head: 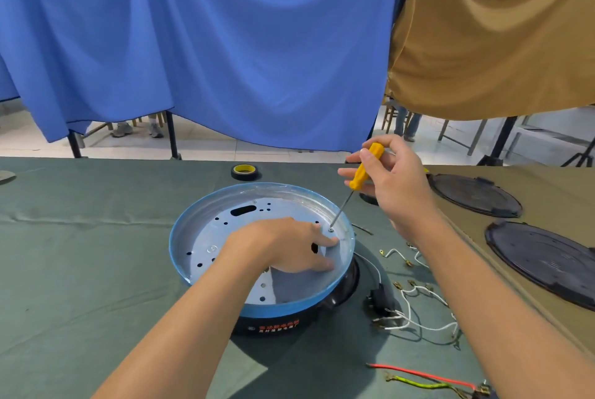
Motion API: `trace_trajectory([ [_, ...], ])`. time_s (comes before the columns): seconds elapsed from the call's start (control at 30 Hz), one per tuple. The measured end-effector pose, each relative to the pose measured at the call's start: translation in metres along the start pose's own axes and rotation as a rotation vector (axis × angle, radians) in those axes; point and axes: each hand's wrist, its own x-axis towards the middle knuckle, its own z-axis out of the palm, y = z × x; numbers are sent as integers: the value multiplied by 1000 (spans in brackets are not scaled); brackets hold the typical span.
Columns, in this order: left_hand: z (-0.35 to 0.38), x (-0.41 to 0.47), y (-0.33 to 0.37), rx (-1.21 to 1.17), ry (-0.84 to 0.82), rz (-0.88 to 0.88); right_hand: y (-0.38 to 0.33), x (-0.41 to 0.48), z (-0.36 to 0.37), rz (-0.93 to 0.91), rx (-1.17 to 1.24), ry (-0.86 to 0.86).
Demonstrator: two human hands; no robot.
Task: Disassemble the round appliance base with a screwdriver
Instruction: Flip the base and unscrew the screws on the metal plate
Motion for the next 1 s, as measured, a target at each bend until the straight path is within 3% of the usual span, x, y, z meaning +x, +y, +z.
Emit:
trace_trajectory([
  [0.6, -7, -2, 2, 13, -28, -5, 20, 7, 1, -77, -155, 29],
  [1.0, -7, -3, 3, 8, -36, -19, 22, 6, 2, -114, -246, -46],
])
